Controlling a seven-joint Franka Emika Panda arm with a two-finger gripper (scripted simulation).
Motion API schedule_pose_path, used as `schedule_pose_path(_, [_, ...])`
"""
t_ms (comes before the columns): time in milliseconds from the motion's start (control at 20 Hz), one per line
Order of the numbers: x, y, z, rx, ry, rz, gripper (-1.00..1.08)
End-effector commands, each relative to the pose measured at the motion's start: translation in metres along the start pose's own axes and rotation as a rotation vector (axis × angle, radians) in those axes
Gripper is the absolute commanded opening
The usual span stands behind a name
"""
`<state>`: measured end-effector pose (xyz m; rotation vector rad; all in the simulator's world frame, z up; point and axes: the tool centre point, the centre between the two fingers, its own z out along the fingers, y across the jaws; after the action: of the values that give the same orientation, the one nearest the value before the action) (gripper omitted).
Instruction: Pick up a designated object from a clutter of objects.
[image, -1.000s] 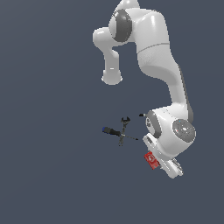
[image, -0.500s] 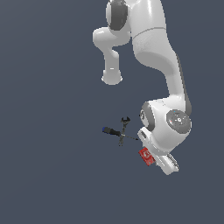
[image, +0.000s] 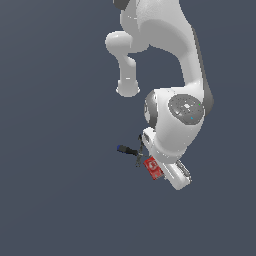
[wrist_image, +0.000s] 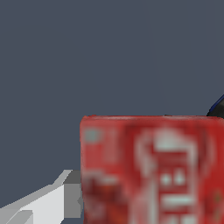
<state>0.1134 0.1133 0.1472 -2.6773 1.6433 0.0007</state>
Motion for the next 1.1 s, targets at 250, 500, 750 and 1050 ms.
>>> schedule_pose_path(250, [0.048,0.035,-0.073,0.001,-0.001,0.000,-1.00])
schedule_pose_path(500, [0.080,0.057,-0.122,0.001,-0.002,0.000,-1.00])
schedule_pose_path(750, [0.110,0.077,-0.167,0.001,-0.001,0.000,-1.00])
schedule_pose_path(1050, [0.137,0.092,-0.206,0.000,0.000,0.000,-1.00])
